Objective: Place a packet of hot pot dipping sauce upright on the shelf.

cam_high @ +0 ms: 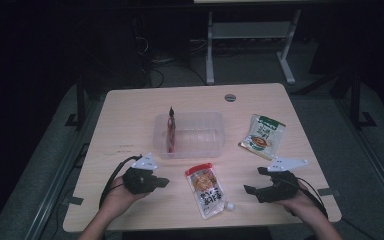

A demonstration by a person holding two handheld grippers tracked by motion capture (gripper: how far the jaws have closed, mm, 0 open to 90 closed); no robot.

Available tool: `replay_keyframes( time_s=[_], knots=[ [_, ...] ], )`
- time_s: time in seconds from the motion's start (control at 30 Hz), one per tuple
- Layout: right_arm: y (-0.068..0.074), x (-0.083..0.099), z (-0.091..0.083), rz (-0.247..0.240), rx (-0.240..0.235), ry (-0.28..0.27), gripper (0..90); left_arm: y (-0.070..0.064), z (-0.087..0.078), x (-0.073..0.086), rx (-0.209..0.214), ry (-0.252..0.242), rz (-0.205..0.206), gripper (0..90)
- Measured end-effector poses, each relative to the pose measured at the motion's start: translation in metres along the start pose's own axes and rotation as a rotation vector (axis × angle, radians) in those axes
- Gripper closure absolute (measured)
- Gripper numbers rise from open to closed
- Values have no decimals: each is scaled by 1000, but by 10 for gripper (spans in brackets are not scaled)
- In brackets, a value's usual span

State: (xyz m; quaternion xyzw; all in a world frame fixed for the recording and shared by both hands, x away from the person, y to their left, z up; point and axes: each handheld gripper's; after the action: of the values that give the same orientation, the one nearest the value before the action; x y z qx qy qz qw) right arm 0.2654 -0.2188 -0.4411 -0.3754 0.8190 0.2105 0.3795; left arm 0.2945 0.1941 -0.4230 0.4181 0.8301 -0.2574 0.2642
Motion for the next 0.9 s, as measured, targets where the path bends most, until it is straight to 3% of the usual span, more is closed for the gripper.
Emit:
replay_keyframes(
  time_s=[0.33,0.5,0.67,0.83,0.9],
  knots=[
    [-3,10,-11,23,17,-18,147,-13,41,-47,51,-8,91,898],
    [-1,11,-10,4,10,-4,146,-14,67,-68,55,24,141,898],
    [2,9,-9,-13,4,-8,145,-16,91,-85,77,20,137,898],
    [2,9,-9,-18,7,-7,145,-20,114,-97,77,42,176,898],
    [1,9,-8,-18,6,-9,145,-21,122,-99,77,47,173,898]
  ],
)
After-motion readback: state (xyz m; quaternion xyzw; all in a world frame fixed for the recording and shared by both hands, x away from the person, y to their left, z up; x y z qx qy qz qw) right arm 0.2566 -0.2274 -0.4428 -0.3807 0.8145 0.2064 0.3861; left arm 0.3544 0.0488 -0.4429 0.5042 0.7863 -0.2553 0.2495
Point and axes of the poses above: each handheld gripper's, and its own axes: z roughly forward along the jaws, x roughly out of its underside, y roughly to its left, and after that the axes turned 7 degrees about -z, right-handed
